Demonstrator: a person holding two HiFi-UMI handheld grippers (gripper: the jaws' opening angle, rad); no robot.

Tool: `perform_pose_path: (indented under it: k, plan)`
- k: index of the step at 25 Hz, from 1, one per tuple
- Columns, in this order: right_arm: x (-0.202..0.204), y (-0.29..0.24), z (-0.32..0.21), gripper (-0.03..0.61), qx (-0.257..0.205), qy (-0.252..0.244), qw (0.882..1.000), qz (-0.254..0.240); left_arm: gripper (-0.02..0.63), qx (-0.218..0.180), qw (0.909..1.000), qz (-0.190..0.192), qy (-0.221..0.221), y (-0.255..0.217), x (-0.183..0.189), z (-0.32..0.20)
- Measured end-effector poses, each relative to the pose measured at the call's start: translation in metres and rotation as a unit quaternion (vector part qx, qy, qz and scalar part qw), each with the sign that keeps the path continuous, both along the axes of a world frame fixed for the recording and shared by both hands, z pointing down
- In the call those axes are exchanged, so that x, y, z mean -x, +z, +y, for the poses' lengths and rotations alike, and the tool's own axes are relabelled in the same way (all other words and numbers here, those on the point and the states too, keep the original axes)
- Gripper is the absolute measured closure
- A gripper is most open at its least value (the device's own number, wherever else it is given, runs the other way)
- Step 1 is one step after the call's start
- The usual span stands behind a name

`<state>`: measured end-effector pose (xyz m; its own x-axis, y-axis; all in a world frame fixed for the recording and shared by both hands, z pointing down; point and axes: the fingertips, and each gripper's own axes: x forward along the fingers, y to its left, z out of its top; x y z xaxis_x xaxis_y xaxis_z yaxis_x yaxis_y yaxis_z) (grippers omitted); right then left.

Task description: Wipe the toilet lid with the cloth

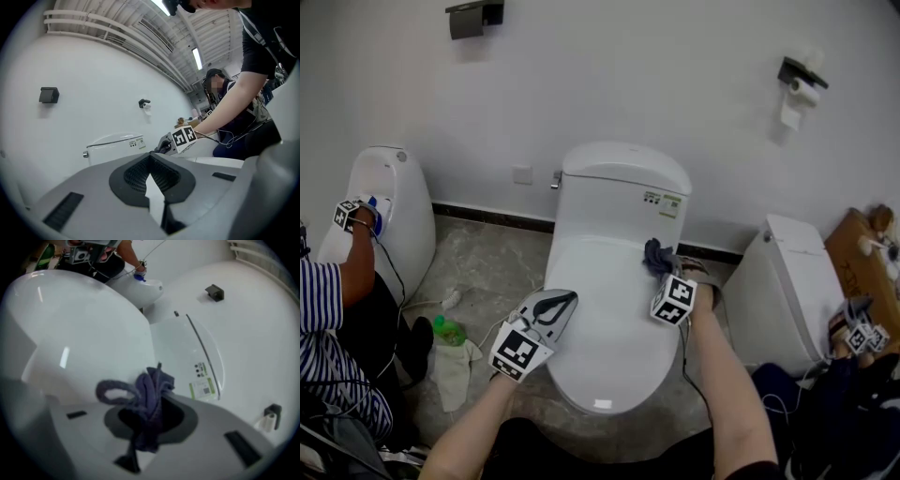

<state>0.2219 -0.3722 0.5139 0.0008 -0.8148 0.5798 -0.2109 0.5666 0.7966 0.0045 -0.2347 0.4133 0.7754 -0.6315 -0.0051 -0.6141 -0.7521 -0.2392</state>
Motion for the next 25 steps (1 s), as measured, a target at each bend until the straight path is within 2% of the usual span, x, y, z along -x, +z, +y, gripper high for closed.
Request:
perform_pose_path:
  k: [11, 25]
  plan:
    - [0.005, 0.006, 0.044, 0.497, 0.007, -0.003, 1.0, -0.011, 0.598, 0.009, 0.9999, 0.0, 0.011, 0.007, -0.017, -0.002]
    - [0.019, 0.012, 0.131, 0.497, 0.013, -0.018, 1.0, -0.017, 0.598, 0.015, 0.9997, 0.007, 0.016, 0.013, -0.025, 0.002]
